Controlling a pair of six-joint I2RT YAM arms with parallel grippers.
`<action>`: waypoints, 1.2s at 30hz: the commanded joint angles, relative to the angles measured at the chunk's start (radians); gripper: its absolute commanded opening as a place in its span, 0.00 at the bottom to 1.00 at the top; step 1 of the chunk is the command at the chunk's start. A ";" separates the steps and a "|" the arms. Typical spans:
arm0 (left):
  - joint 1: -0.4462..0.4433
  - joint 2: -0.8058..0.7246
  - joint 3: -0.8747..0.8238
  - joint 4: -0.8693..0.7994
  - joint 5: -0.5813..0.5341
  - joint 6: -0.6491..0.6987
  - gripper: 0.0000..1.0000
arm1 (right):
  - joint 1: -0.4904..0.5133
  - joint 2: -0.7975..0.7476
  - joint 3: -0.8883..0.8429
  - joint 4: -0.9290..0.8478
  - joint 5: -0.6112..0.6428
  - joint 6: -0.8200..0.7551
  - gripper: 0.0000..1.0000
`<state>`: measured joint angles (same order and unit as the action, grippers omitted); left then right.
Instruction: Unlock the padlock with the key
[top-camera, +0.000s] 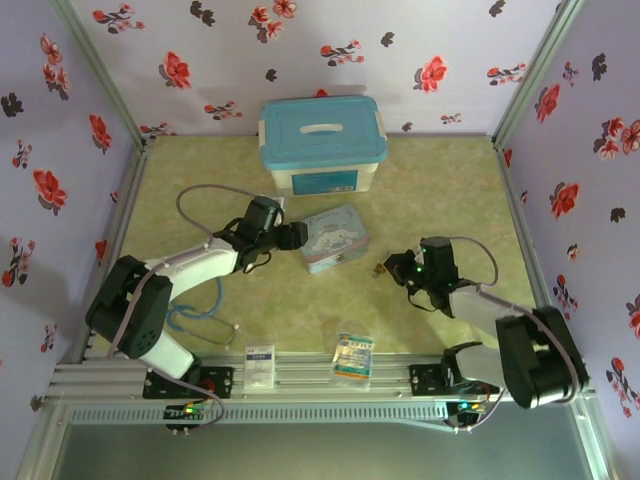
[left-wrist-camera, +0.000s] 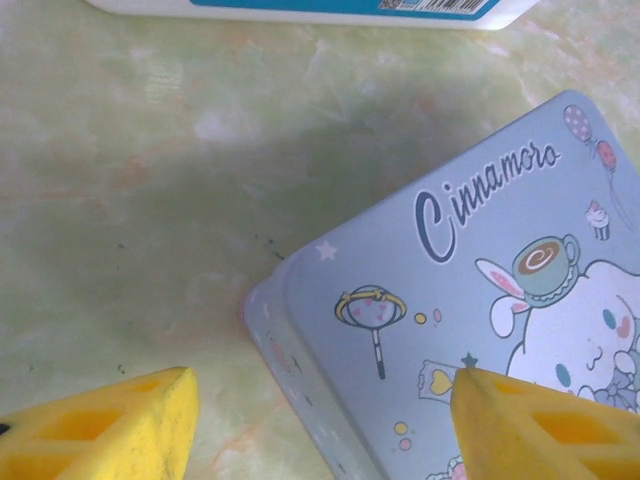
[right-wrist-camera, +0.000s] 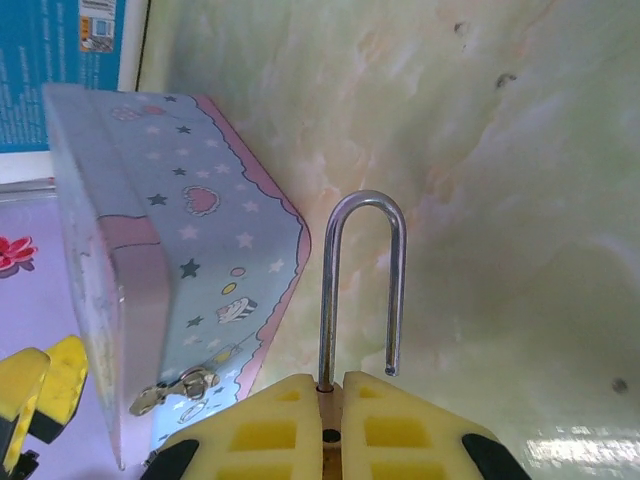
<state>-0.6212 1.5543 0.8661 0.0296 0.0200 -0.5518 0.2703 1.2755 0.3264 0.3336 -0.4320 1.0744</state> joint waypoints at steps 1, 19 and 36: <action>-0.008 0.004 -0.018 0.016 0.007 -0.022 0.67 | 0.007 -0.013 0.031 0.098 -0.050 -0.032 0.00; -0.030 0.027 -0.008 0.018 0.003 -0.026 0.68 | -0.024 -0.090 -0.073 -0.108 0.007 -0.159 0.00; -0.077 -0.008 -0.016 -0.004 -0.051 -0.048 0.82 | -0.033 -0.013 0.049 -0.260 0.024 -0.235 0.00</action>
<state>-0.6903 1.5326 0.8440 0.0422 0.0029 -0.5999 0.2420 1.2434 0.3210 0.1520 -0.4412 0.8898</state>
